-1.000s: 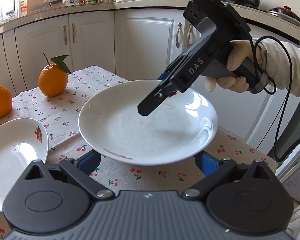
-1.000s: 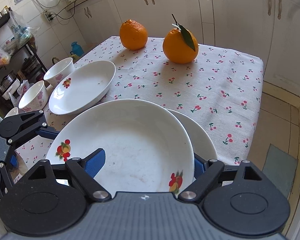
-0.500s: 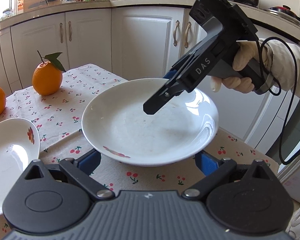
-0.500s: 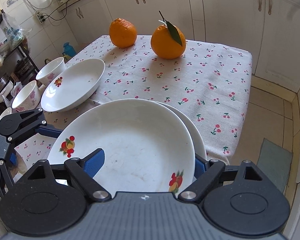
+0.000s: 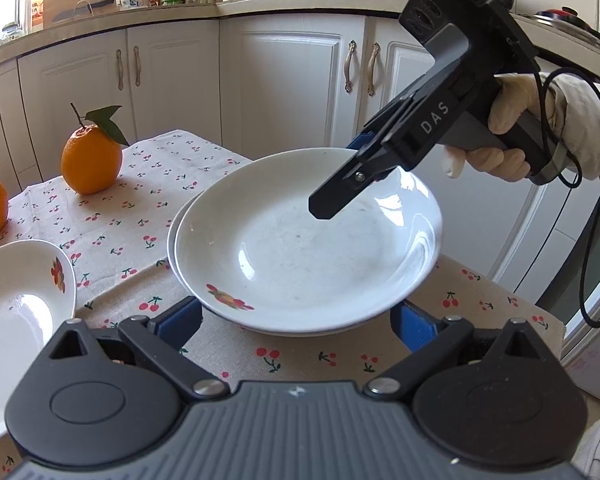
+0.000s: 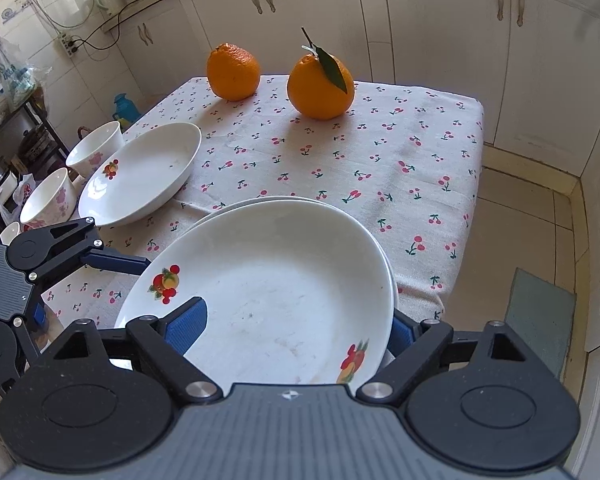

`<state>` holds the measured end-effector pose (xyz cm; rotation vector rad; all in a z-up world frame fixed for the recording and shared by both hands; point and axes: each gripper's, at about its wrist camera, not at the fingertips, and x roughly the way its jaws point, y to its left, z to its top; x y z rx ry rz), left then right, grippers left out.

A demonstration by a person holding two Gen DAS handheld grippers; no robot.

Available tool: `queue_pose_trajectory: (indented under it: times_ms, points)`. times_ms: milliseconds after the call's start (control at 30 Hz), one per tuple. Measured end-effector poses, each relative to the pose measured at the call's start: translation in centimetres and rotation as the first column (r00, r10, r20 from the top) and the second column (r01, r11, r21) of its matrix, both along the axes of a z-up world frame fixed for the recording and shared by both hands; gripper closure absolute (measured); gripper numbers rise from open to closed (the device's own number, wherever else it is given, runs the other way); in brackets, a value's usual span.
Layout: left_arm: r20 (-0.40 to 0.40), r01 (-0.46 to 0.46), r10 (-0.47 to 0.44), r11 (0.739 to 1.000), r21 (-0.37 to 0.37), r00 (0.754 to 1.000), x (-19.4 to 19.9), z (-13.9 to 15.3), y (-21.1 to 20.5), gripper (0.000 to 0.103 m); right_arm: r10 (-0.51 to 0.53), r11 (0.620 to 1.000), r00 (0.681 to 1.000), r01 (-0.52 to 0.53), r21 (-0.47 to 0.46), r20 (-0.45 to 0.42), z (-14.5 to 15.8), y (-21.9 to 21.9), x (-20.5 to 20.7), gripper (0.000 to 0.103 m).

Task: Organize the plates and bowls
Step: 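Carry the large plate over the stained plate and lower it on top, then open the right gripper and withdraw from the plate stack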

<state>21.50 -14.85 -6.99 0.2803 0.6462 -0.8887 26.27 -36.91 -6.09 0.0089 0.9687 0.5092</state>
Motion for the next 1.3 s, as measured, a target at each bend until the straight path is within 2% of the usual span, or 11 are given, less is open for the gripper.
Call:
queue_pose_trajectory:
  times_ms: [367,567,667,900,1100,1300]
  points:
    - [0.043,-0.011,0.011,1.0,0.003,0.999,-0.8,0.5,0.4,0.003,-0.052,0.997,0.998,0.053,-0.062,0.018,0.6,0.6,-1.1,0.008]
    - [0.078,-0.042,0.044,0.999,-0.024,0.996,-1.5,1.4,1.5,0.003,-0.077,0.989,0.997,0.079,-0.128,0.021,0.4,1.0,-1.5,0.007]
    - [0.091,-0.055,0.057,0.998,-0.034,0.994,-2.0,1.8,2.1,0.003,-0.086,0.987,0.996,0.089,-0.131,0.03,0.5,1.1,-2.0,0.005]
    - [0.12,-0.11,0.117,0.992,-0.06,0.986,-3.0,2.7,3.9,0.002,-0.081,0.987,0.989,0.097,-0.13,0.123,2.7,3.4,-5.1,0.0]
    - [0.154,-0.212,0.218,0.976,-0.052,0.964,-4.0,3.0,5.5,0.002,-0.134,0.978,0.962,0.167,-0.123,0.239,3.3,6.6,-9.0,0.0]
    - [0.133,-0.359,0.359,0.933,-0.025,0.924,-4.1,2.6,7.6,0.001,-0.198,0.971,0.938,0.228,-0.077,0.286,2.3,9.6,-11.3,0.0]
